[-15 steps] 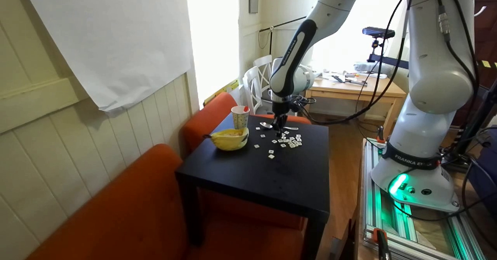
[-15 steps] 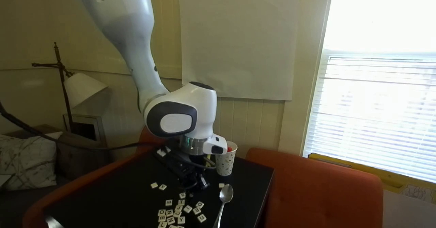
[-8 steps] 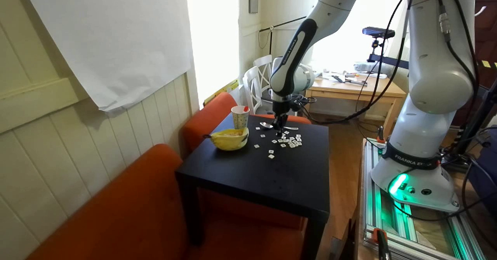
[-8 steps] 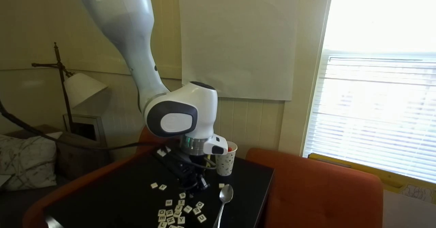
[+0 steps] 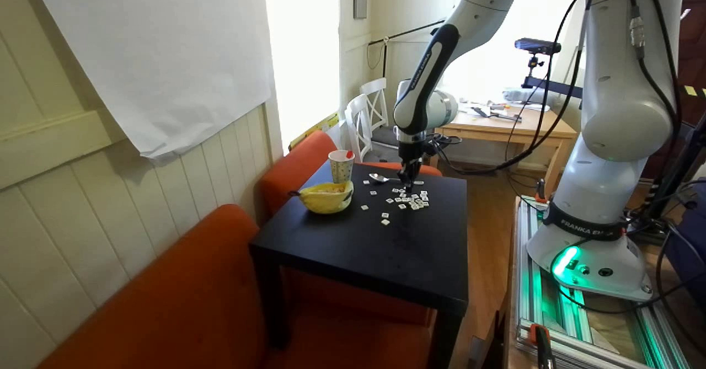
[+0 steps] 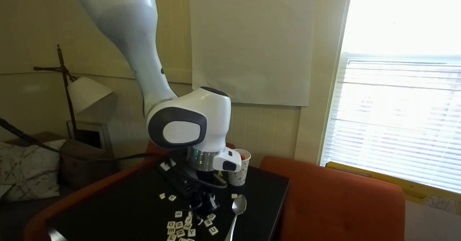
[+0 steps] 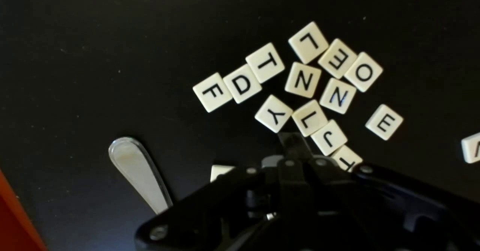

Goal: Shift a letter tile to the left

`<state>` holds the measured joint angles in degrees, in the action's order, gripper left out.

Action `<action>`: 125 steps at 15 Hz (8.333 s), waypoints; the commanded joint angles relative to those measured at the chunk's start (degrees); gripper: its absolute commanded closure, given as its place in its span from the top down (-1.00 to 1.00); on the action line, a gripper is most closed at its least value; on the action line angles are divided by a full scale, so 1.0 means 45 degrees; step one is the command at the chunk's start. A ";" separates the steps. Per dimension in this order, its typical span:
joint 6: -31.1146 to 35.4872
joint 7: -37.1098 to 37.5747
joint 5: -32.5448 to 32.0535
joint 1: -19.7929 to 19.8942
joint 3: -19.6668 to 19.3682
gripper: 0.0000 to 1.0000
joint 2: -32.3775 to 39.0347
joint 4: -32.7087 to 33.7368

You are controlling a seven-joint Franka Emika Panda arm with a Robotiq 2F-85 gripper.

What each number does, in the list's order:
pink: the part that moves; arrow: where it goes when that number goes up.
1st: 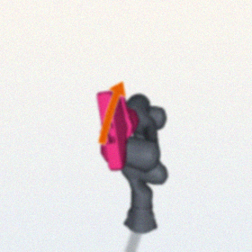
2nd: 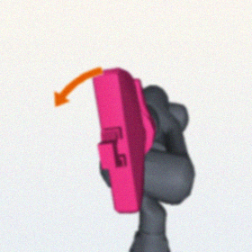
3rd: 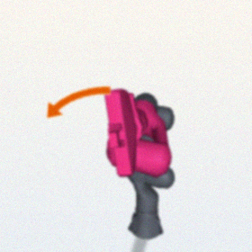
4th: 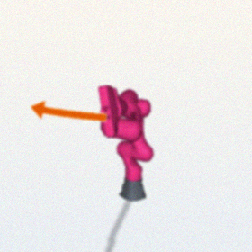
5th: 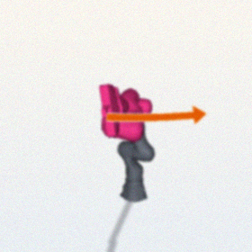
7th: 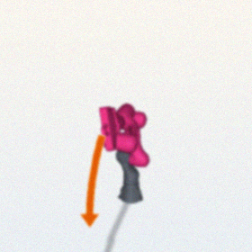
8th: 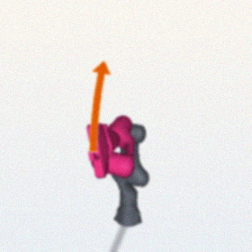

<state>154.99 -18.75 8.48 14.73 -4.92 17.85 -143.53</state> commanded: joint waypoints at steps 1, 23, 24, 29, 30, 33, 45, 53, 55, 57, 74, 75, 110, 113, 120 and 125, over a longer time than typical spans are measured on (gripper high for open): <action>0.0034 -0.0125 -0.0036 0.0171 0.0111 -1.00 -0.0315 -0.0299; 0.0271 0.0026 -0.0106 0.0107 0.0388 -1.00 0.0951 0.0675; 0.0234 0.0012 -0.0095 0.0126 0.0406 -1.00 0.1032 0.0744; 0.0138 -0.0041 -0.0092 0.0130 0.0480 -1.00 0.1233 0.0988; 0.0143 -0.0070 -0.0072 0.0132 0.0529 -1.00 0.1260 0.1045; 0.0092 -0.0168 -0.0134 0.0073 0.0701 -1.00 0.1382 0.1295; -0.0501 -0.0531 -0.1191 -0.0394 0.1159 -1.00 0.2060 0.2782; -0.2208 -0.3541 -0.1377 -0.0264 0.2248 -1.00 0.1661 0.2739; -0.2442 -0.4057 -0.1578 -0.0328 0.2172 -1.00 0.1646 0.2696; -0.2692 -0.4789 -0.1690 -0.0269 0.2162 -1.00 0.1626 0.2649; -0.3185 -1.3967 -0.2050 -0.0224 0.2212 -1.00 0.1182 0.2258; -0.3198 -1.4184 -0.2056 -0.0264 0.2190 -1.00 0.1160 0.2261; -0.5891 -0.7477 0.1527 -0.1478 -0.0338 -0.98 -0.5226 -0.0886; -0.5544 -0.6928 0.1134 -0.1724 -0.0091 -1.00 -0.4238 -0.0490; -0.2139 -0.5816 0.0960 -0.2010 0.0221 -1.00 -0.1367 0.0143; -0.1362 -0.5929 0.1005 -0.1542 0.0658 -0.98 -0.1160 -0.0127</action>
<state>148.87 -46.02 13.77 6.09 -3.57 12.70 -144.11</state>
